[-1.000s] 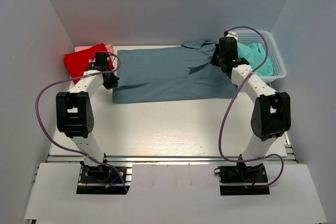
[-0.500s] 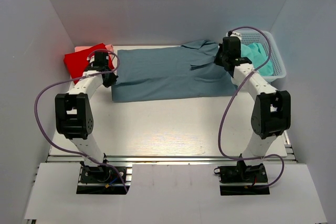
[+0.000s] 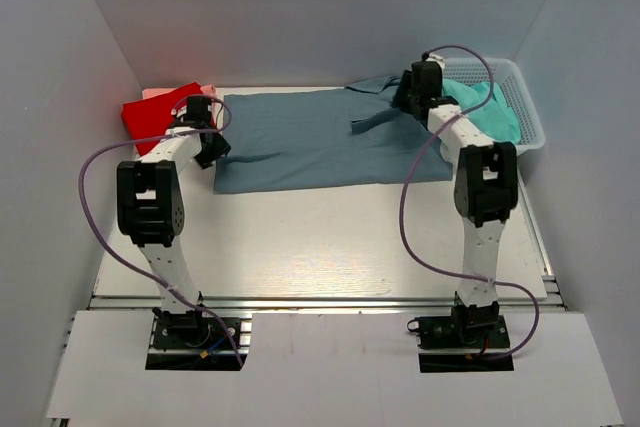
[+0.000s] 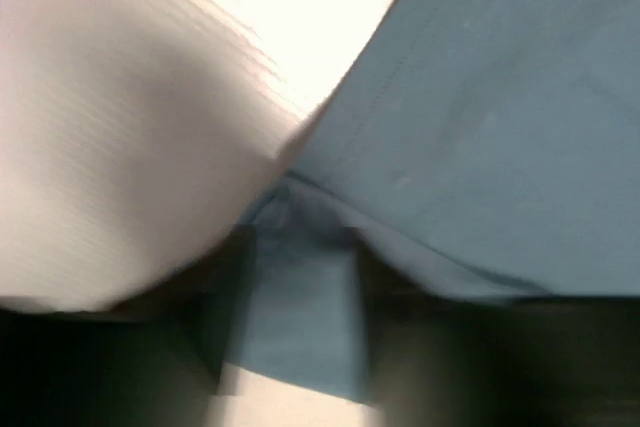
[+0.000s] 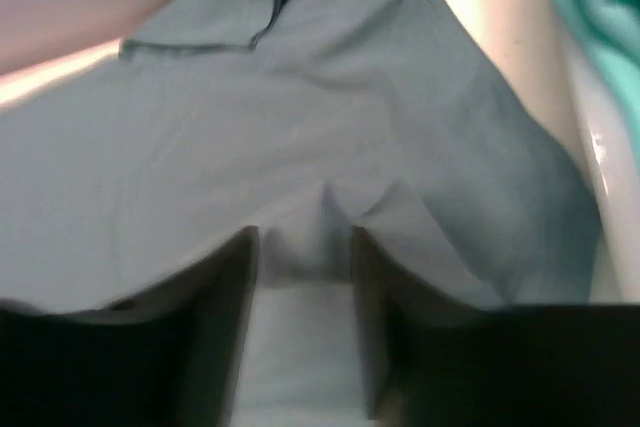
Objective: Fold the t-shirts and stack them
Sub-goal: Fold the flattened tshirt in 1/3 of the way
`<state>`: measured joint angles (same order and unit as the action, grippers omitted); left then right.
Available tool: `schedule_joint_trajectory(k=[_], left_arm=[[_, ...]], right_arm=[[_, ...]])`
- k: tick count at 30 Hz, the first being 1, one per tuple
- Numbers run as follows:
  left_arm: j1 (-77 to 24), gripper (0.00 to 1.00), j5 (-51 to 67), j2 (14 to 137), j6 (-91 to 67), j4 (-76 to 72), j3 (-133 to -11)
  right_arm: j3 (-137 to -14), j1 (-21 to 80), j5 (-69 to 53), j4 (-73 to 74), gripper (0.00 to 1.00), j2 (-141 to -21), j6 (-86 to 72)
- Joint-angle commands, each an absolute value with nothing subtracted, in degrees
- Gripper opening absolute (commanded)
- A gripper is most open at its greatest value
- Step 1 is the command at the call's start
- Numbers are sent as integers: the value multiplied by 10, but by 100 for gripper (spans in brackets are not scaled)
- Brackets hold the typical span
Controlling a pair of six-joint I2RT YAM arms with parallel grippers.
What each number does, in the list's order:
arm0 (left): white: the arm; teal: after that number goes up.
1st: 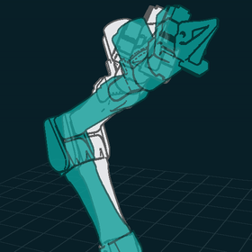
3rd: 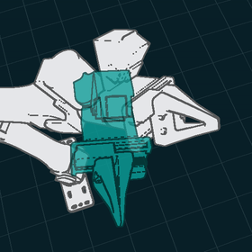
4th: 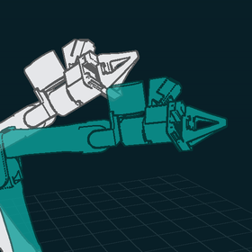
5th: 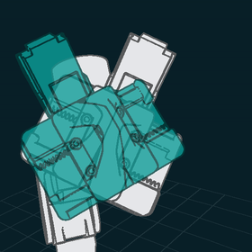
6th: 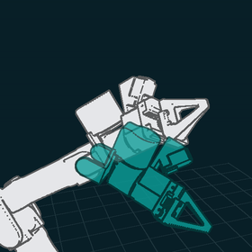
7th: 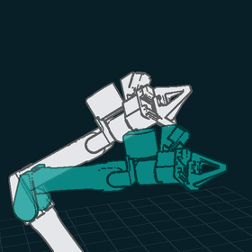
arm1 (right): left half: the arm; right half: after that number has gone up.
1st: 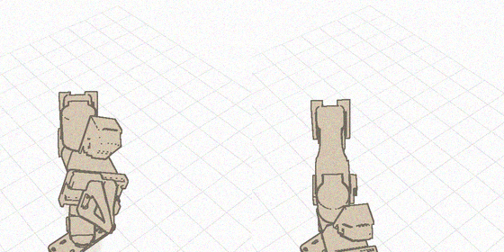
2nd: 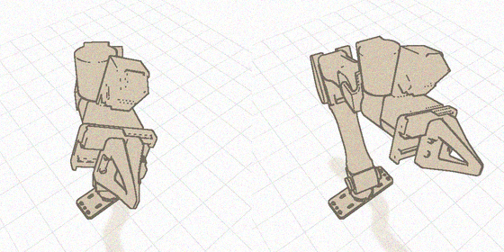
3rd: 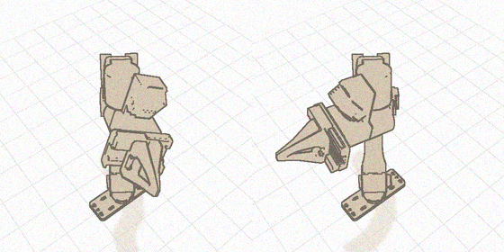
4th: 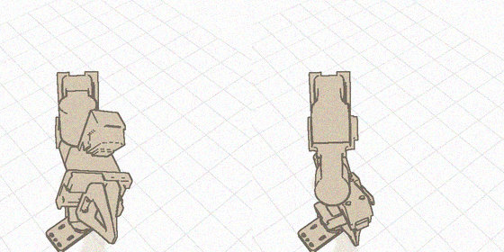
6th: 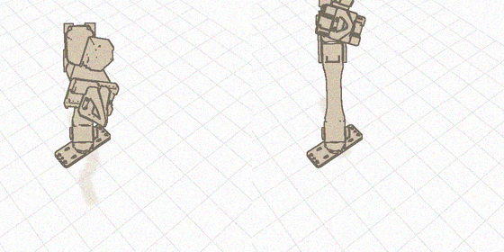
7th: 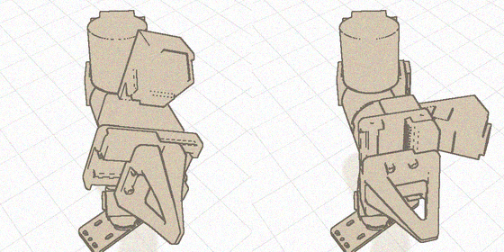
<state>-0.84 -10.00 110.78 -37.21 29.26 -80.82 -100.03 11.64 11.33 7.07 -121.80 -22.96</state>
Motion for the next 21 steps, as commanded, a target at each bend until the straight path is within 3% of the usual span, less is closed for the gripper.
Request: schedule_joint_trajectory(k=[1,2,3,4,10,14,17,21], left_arm=[[3,79,-122,1107,-378,326,-847],[3,91,-122,1107,-378,334,-852],[8,98,-122,1100,-373,334,-853],[8,100,-122,1093,-367,334,-853],[-5,100,-42,1037,-309,268,-802],[-11,100,79,1030,-271,223,-785],[-11,100,180,1058,-238,195,-785],[-18,100,216,1113,-233,195,-791]], right_arm=[[-1109,106,106,60,70,-1273,-236],[-1126,107,105,70,84,-1299,-240],[-1140,106,108,87,90,-1302,-243],[-1148,108,107,96,90,-1303,-243],[-998,112,62,50,90,-1181,-231],[-882,113,38,39,90,-1126,-226],[-836,110,19,27,90,-1107,-231],[-804,110,15,29,90,-1119,-239]])
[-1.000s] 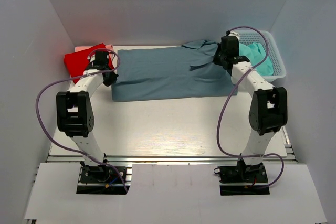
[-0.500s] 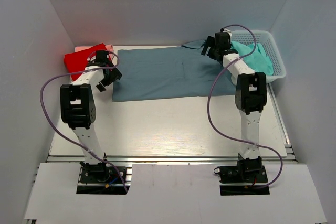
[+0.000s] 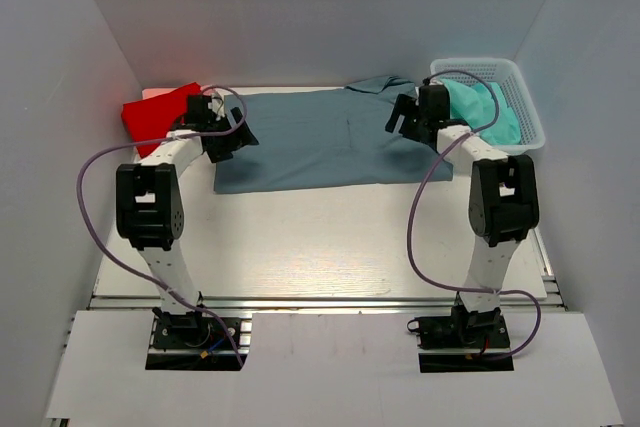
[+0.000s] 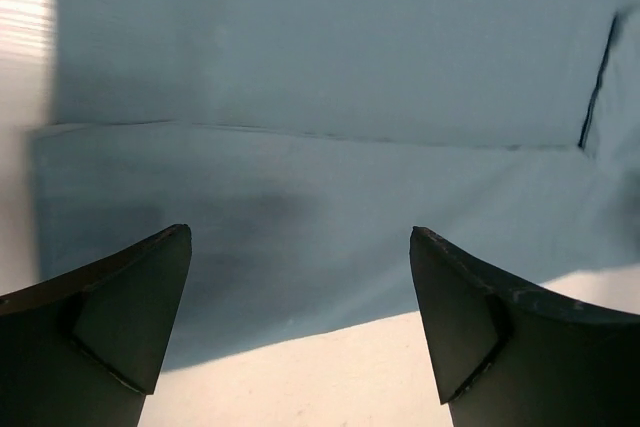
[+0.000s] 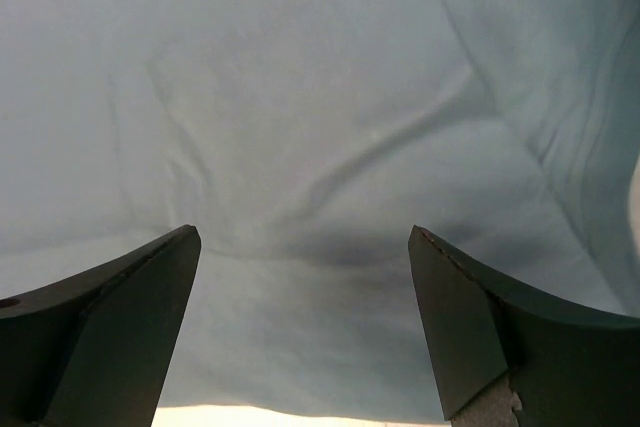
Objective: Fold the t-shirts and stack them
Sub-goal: Fold the flattened tshirt in 1/3 of the way
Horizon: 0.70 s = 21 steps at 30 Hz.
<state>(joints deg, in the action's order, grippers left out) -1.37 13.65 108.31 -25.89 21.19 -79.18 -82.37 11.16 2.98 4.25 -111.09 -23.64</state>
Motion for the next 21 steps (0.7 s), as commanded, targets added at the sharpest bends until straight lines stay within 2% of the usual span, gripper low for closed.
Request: schedule_joint_trajectory(k=[1,8,14,18,21], left_arm=[[-18,100,231,1134,-233,195,-791],[-18,100,235,1140,-228,212,-739],[-6,100,207,1076,-228,226,-625],[-18,100,155,1013,-228,252,-555],[-18,100,161,952,-242,258,-489]], right_arm=[[-802,110,19,31,90,-1134,-249],[-736,108,11,40,90,-1129,-307],[-560,112,-29,36,90,-1054,-360],[-442,122,-54,39,90,-944,-384],[-361,134,-57,66,90,-851,-391]])
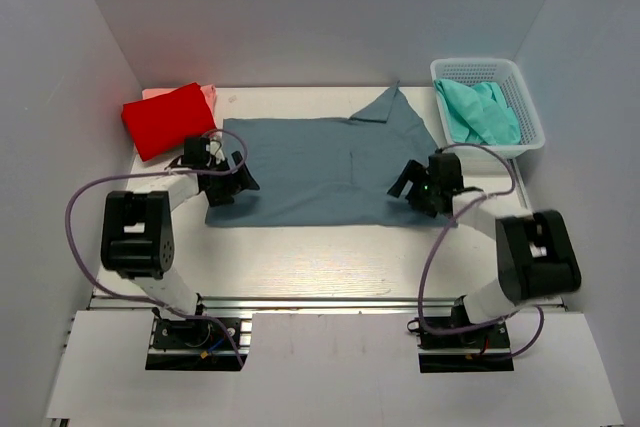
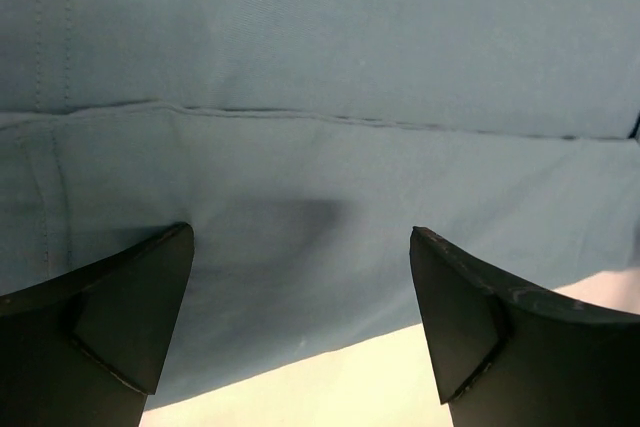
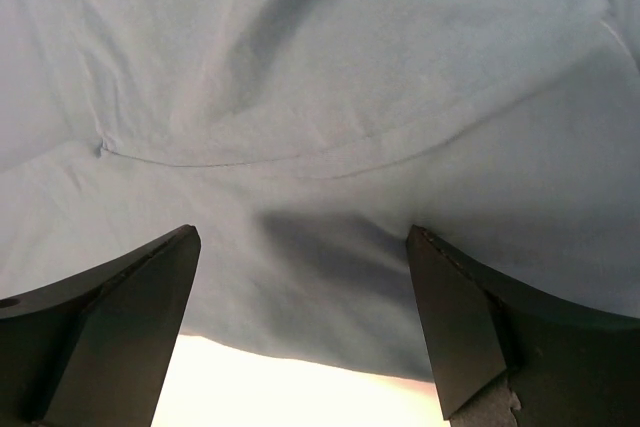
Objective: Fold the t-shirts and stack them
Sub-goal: Fold the flattened tshirt in 1/3 of the way, then grap the side of the flattened tshirt furthest away from the robot with both arms
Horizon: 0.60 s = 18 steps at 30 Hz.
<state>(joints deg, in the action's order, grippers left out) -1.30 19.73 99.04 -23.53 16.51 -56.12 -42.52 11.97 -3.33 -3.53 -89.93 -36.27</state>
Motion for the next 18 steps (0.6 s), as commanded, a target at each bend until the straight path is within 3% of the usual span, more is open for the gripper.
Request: schedule_joint_trajectory(k=[1,5,10,18], left_arm=[[-18,100,161,932,-248,273,-476],[-18,100,122,827,-271,295,-435],[-18,100,72,784,-285,295,-498],[2,100,-28,933,-262,317,-712]], right_arm=[[-339,140,-51,101,90,-813,-393],[-348,157,-42,127,90,-730,-344],[-408,164,-47,57,90,-713,-274],[-650,159,-2,62,90,-881,-242]])
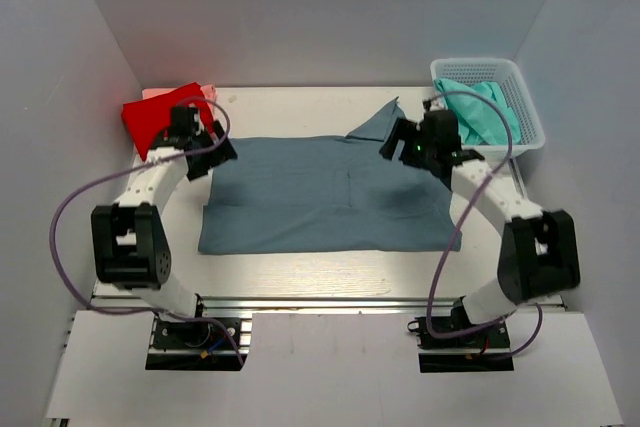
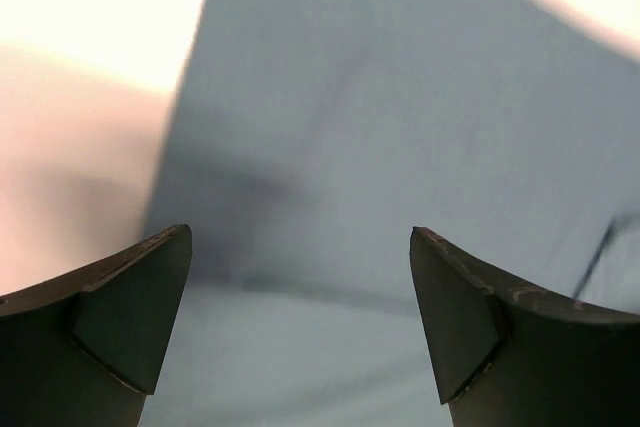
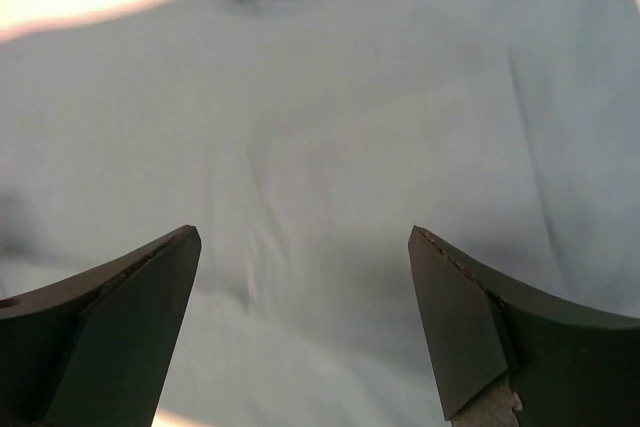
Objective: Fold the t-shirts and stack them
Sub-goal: Grap the side of the flattened tshirt furthest away from the robot with both arms
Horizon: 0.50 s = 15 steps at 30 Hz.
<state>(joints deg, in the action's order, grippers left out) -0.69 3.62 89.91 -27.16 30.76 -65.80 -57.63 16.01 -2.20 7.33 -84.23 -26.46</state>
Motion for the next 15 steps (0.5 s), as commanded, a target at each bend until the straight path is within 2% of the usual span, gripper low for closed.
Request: schedule_joint_trajectory(k=[1,5,6,7,10,14,15], left_arm=[[2,100,-34,952,-262,317,-728],[14,93,-53,1074,-250,297,-815],[14,84,-53,1098,-242,288,-827],[14,82,-53,1119,-236,288,-864],[14,81,-72,1187,-230,288,-912],[9,79,-53,1218,-214,229,-913],[9,79,-80,1218,-214,217,-908]], right_arm=[[-663,158,-2,59,90,-909,-245],[-753,152,-3,52,90,-1003,-240],[-793,152,-3,59,90,-1027,-236],[-830,148,16,79,90,-1041,-235],[-901,144,11,84,90,-1085,-219],[-945,138,-13,96,90,-1132,-219],[-947,135,-21,98,90,-1141,-223]])
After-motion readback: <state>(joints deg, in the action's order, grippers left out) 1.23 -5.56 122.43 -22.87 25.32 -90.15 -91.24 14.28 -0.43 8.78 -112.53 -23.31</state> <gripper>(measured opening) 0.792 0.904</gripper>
